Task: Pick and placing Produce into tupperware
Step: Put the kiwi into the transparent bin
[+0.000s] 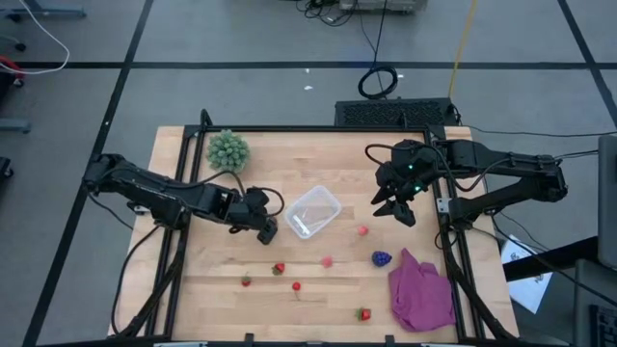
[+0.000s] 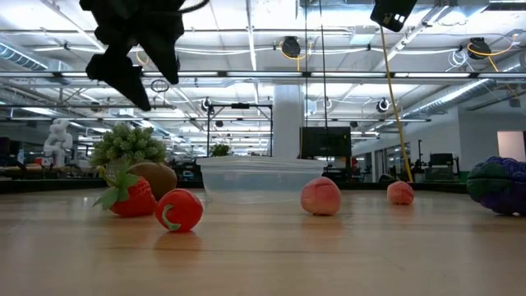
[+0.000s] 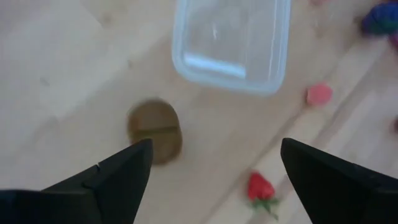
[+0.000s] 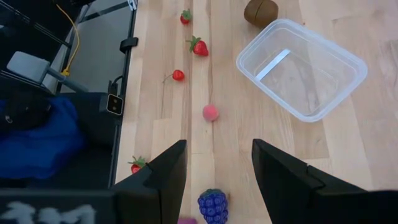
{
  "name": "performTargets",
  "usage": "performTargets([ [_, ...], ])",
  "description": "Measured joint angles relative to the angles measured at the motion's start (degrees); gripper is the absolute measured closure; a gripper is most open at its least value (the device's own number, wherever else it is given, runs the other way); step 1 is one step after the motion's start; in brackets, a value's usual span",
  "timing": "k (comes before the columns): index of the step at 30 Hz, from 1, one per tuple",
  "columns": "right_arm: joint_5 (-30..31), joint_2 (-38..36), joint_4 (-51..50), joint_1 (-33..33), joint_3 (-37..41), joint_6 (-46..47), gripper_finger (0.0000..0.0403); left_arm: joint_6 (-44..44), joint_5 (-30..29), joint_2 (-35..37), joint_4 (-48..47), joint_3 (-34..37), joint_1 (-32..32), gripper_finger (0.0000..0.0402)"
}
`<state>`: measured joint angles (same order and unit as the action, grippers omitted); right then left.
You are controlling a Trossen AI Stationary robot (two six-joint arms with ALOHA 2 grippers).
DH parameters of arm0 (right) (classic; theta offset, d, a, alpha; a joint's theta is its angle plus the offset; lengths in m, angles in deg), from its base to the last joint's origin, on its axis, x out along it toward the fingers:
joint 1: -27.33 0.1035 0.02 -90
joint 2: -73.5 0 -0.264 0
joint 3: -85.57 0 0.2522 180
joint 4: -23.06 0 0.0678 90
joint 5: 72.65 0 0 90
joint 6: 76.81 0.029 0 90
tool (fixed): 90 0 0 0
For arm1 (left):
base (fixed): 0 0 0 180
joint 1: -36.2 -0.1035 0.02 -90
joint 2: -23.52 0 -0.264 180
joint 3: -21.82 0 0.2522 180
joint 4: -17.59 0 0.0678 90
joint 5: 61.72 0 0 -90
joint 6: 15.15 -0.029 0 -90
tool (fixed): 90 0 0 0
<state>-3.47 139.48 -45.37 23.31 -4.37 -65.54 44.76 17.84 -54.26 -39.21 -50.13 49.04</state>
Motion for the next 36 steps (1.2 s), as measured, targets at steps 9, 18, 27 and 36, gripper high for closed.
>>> performTargets([
  [9,-0.02,0.02,2.43,-0.01,0.00,0.51,0.0229,-0.18,11.37,-6.88,-5.32,0.01,-3.48,0.0052],
  [18,-0.20,0.02,3.27,-0.02,0.02,1.56,0.0229,-4.53,12.65,-12.39,-5.54,0.01,-7.90,0.0053],
  [27,-0.22,0.02,3.52,0.00,0.02,1.53,0.0229,-5.72,11.14,-12.69,-2.82,-0.02,-8.70,0.0052],
  [36,-0.22,0.00,3.93,-0.01,0.02,1.53,0.0229,-7.76,10.26,-14.57,-0.53,0.08,-9.81,0.0052],
])
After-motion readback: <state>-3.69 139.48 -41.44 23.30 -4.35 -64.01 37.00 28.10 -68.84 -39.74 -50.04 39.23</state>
